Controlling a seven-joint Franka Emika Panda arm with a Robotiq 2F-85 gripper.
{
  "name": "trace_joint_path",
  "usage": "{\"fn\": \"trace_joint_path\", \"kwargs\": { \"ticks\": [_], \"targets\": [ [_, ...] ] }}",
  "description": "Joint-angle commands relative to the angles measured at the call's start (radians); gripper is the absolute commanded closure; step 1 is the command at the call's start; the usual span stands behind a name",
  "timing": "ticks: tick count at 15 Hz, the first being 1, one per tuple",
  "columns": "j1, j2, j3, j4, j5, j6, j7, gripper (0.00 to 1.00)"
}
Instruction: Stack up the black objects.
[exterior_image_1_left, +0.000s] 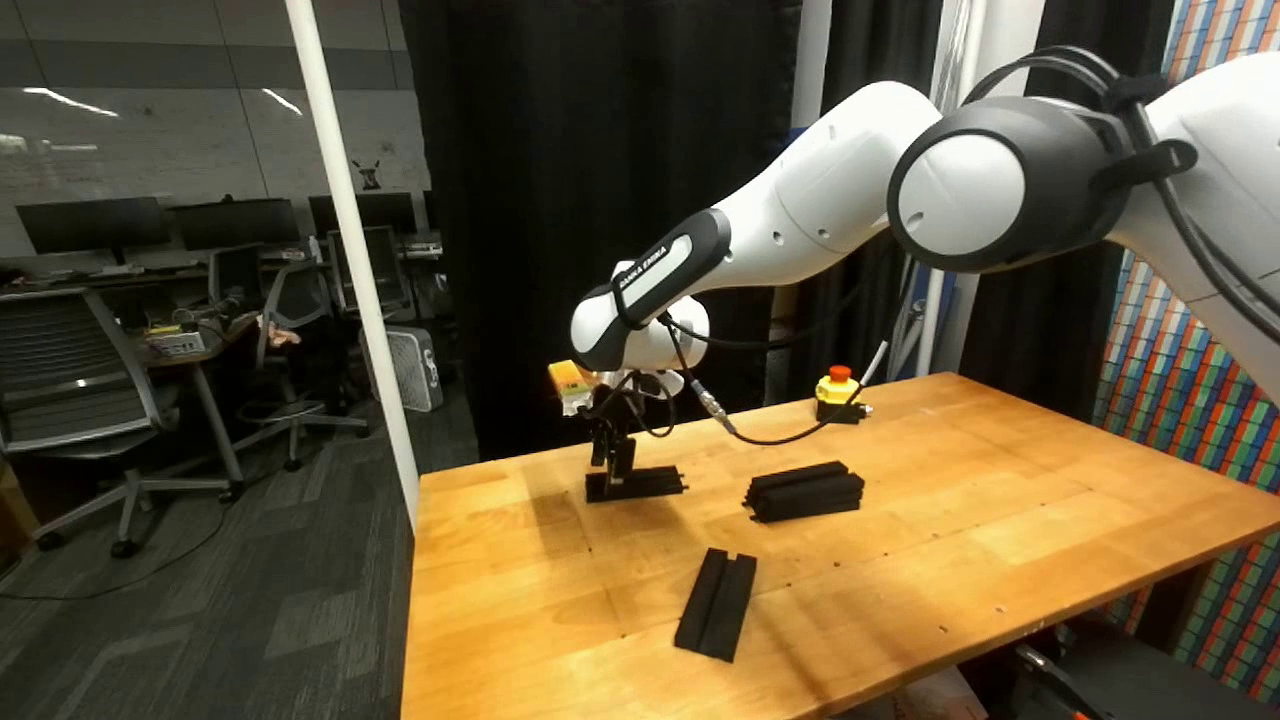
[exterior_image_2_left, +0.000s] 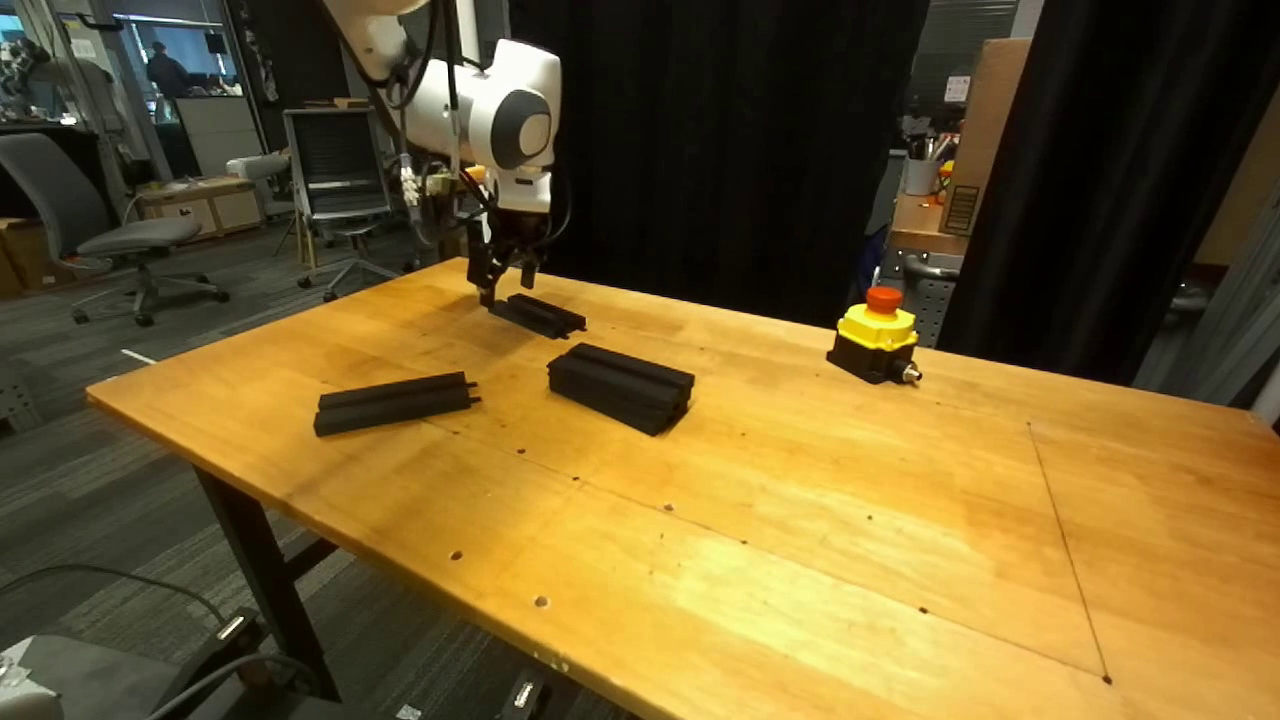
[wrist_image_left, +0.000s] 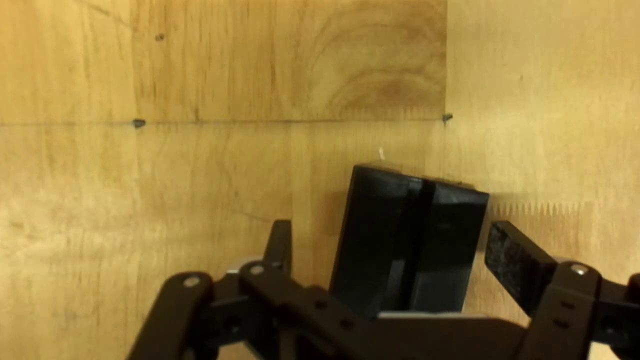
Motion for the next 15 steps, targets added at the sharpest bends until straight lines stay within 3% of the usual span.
{"fn": "trace_joint_path", "kwargs": {
  "ticks": [1, 8, 15],
  "targets": [
    [0.02, 0.057, -0.009, 0.096, -0.032, -0.042, 0.109, 0.0],
    [0.051, 0.049, -0.035, 0.086, -0.108, -0.034, 0.275, 0.0],
    [0.07, -0.008, -0.07, 0.022, -0.213, -0.02, 0.348, 0.0]
  ]
}}
